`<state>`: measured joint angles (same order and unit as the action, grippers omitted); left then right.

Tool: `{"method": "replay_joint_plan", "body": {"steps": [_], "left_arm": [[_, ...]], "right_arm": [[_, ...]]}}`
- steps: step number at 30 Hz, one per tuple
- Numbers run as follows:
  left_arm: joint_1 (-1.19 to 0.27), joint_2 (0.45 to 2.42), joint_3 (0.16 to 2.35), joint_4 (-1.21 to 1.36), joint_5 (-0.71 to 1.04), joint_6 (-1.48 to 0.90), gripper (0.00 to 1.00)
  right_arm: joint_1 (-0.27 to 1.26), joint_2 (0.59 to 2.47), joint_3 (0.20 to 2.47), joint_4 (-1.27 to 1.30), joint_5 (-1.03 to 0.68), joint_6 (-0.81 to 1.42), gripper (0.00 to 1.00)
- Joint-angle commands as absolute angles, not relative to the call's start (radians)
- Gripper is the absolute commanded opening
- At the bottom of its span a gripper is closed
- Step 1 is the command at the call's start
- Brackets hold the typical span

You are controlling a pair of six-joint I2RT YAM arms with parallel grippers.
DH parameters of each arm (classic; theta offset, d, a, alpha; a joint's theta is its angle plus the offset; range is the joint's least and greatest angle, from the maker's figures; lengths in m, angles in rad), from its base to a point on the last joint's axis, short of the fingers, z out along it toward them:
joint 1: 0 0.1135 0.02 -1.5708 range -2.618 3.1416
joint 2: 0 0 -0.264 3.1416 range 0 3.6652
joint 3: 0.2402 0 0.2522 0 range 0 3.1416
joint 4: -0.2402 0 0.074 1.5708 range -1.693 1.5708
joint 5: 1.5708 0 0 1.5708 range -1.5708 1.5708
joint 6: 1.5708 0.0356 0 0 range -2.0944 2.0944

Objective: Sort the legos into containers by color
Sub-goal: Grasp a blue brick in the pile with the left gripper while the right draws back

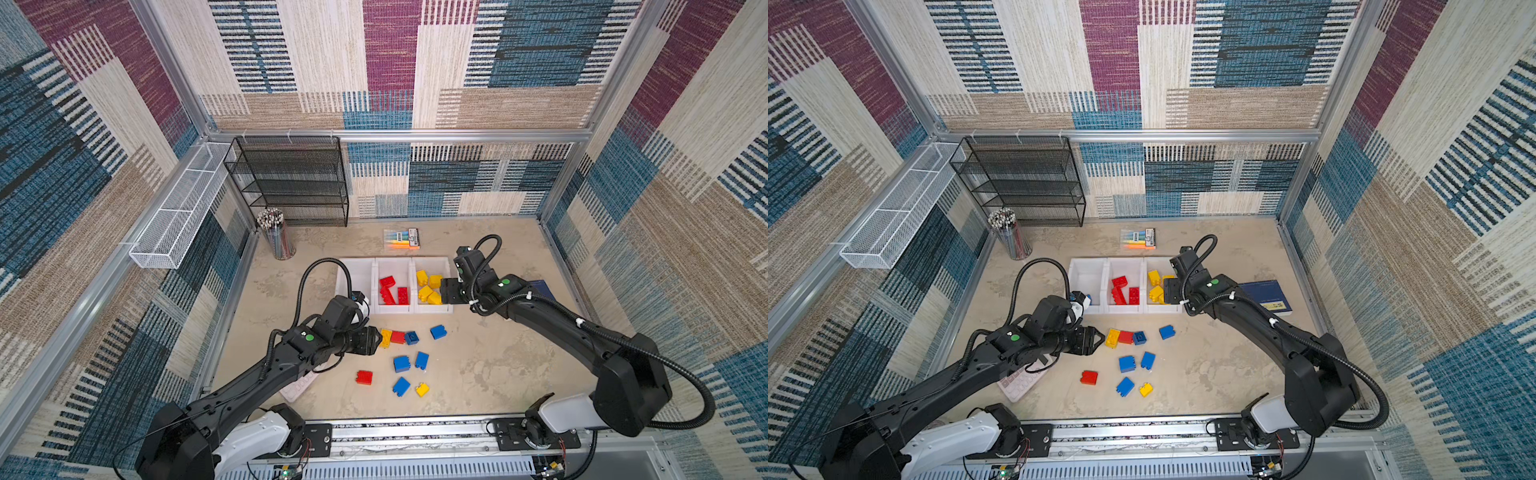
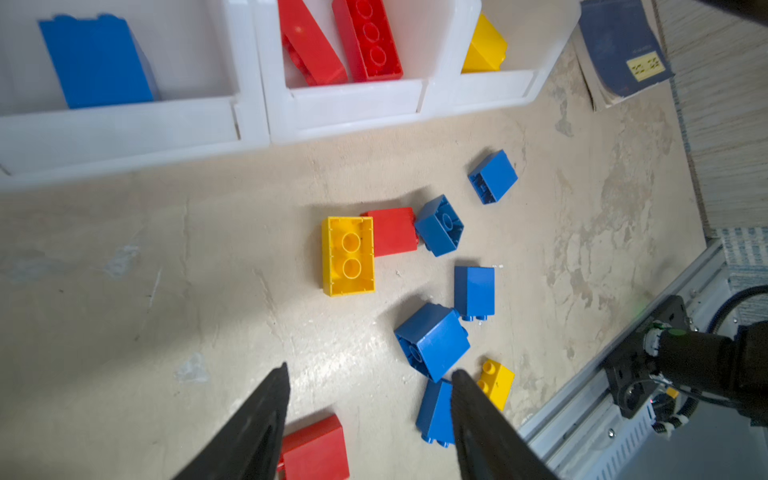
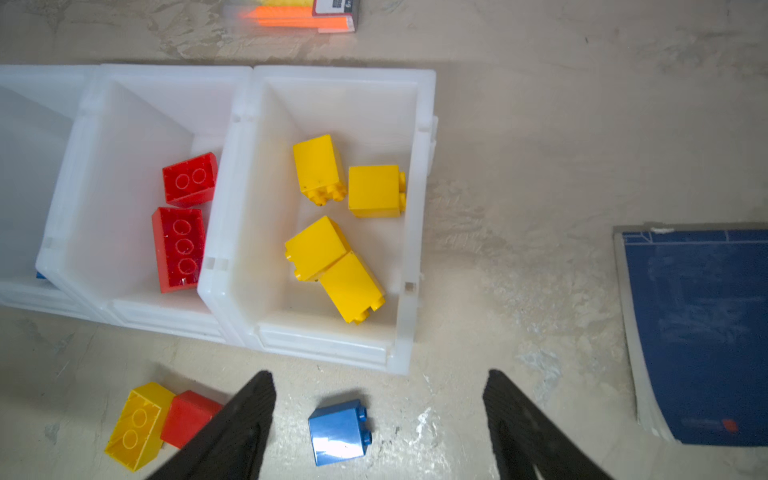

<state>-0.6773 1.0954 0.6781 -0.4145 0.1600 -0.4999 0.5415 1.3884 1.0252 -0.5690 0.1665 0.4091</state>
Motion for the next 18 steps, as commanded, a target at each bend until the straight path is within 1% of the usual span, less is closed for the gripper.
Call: {"method": "replay_joint_plan", "body": {"steps": [1,6,18], "left_arm": [[-0.723,1.132,0.666,-0.400,0.170,-0.561,0.65],[-0.781,1.219,0.662,-0.334,0.215,-0.603,0.66],[-0.878,1.520,0.824,-0.339,0.264,-0.575,0.67]], "right_arm": [[0.542,1.314,0.959,-0.574,0.171,0.496,0.82],[0.540,1.214,0.861,-0.572,0.169,0.557,0.83],[0.539,1.184,0.834,-0.598,0.173,0.564,0.85]]}}
